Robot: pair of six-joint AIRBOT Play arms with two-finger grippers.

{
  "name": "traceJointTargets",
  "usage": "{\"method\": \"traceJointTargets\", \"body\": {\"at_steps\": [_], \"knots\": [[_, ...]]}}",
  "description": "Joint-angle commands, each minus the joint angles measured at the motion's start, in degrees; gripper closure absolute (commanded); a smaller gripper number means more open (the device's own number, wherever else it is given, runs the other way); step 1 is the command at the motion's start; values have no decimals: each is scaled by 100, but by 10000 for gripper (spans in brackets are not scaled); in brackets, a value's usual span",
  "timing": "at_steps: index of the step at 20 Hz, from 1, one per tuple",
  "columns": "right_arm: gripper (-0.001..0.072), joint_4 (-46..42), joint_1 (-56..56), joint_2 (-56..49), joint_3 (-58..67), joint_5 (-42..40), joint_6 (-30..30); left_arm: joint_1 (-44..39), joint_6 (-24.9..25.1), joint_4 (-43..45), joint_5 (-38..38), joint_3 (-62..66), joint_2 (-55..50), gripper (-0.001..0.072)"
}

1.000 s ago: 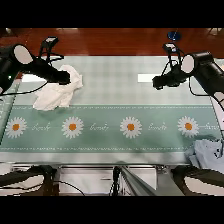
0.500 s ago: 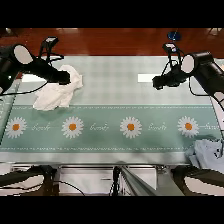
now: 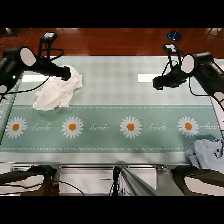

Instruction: Fold the shirts.

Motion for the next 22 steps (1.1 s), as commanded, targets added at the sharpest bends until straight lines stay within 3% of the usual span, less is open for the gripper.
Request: {"method": "traceJointTargets", "body": {"at_steps": [1,5,10,11,12,13,17,22], "knots": [[221,0,4,0,7,48,0,20,-4,601,332,7,-452,-13],[221,2,4,2,7,48,2,142,-4,643,-68,7,-1025,-13],[222,2,4,0,7,48,2,216,0,671,-31,7,-1469,-6],[222,2,4,0,7,46,2,208,-4,669,-79,7,-1504,145],[221,2,7,0,4,46,2,208,0,669,-197,11,-1502,545],[222,2,7,0,4,48,2,210,44,695,-356,81,-1493,673],[222,-245,4,2,7,94,-11,219,37,1062,-1231,1241,-1375,674],[221,-1971,4,2,7,997,-24,26,-433,649,-1626,3093,-422,674]]}}
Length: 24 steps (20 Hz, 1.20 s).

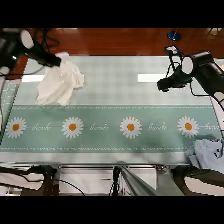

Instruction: Fold the shirts.

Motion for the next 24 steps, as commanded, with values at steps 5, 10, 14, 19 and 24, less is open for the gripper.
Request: {"method": "traceJointTargets", "body": {"at_steps": [5,10,14,19,24], "knots": [[222,-2752,2,9,7,1460,-4,-907,-234,-743,-382,1198,1537,674],[221,-2745,-85,31,7,1792,81,-2332,-232,-1021,-634,1080,1429,674],[221,-2686,-260,31,7,1998,149,-3390,-232,-1023,-629,813,710,673],[222,-2402,-496,31,4,2076,227,-3998,-20,-1023,-592,776,-802,673],[222,-2238,-560,31,7,1867,205,-3630,-13,-267,-1462,1152,-1106,297]]}}
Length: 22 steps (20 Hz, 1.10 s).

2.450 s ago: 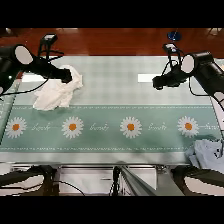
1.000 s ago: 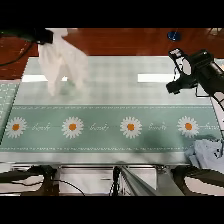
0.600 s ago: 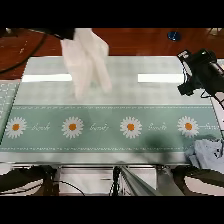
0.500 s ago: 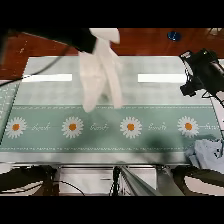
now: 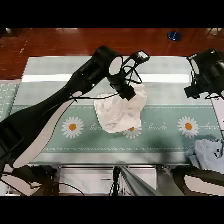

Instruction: Fold the shirts.

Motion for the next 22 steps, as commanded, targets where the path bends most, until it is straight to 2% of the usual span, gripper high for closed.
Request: {"method": "traceJointTargets", "body": {"at_steps": [1,2,5,8,9,10,12,13,14,15,18,22], "knots": [[222,208,-74,2,4,-197,0,385,35,1104,-671,496,-33,296],[222,286,-98,2,7,-238,-24,682,31,1329,-721,706,155,296],[223,621,-240,2,4,-358,-223,1958,-66,1045,-782,778,938,294],[244,1572,-560,2,4,-579,-688,3399,-31,-282,-1084,192,1373,290],[245,1899,-702,2,4,-640,-839,3866,70,-844,-1233,-155,1410,180],[245,2164,-841,2,4,-695,-955,4249,144,-1355,-1318,-546,1410,110],[245,2741,-1167,2,4,-850,-1147,4833,481,-2437,-1322,-1606,1399,100],[245,3029,-1305,2,4,-918,-1248,4970,656,-2811,-1292,-2116,1397,92],[245,3309,-1427,2,4,-970,-1342,5034,859,-3095,-1163,-2649,1397,19],[245,3569,-1537,0,4,-1025,-1471,5031,1045,-3265,-951,-3095,1394,-9],[245,3912,-1674,-4,4,-1174,-1727,4916,1453,-3746,173,-4079,1322,-10],[246,3980,-1672,-4,0,-1274,-1751,4581,1725,-4518,413,-4120,782,-10]]}}
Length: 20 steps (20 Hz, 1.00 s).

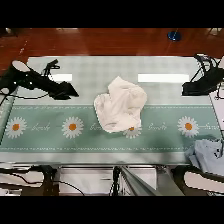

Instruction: Fold the shirts.

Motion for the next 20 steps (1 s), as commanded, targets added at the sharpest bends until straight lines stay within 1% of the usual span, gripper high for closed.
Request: {"method": "traceJointTargets", "body": {"at_steps": [1,3,6,10,11,14,16,17,18,20], "knots": [[257,251,-57,-4,0,-125,-105,-295,326,-785,450,-278,-387,-10],[257,269,-57,-4,0,-125,-81,-570,317,-778,581,-278,-623,-10],[257,317,-57,-4,0,-111,0,-953,278,-780,584,-192,-927,-10],[257,420,-57,-4,0,-114,122,-1469,76,-774,608,164,-1078,-10],[257,470,-57,-4,0,-114,129,-1578,-72,-730,608,280,-1126,-10],[257,643,-57,-4,0,-66,181,-1878,-887,-212,444,717,-1370,-9],[257,686,-57,-4,0,-2,192,-2039,-1187,-85,28,1078,-1622,-7],[258,697,-57,-4,0,22,192,-2111,-1276,-87,-122,1255,-1753,19],[258,697,-57,-4,0,44,192,-2175,-1307,-87,-197,1405,-1864,123],[258,695,-57,-4,0,149,192,-2243,-1257,-90,-256,1622,-2015,608]]}}
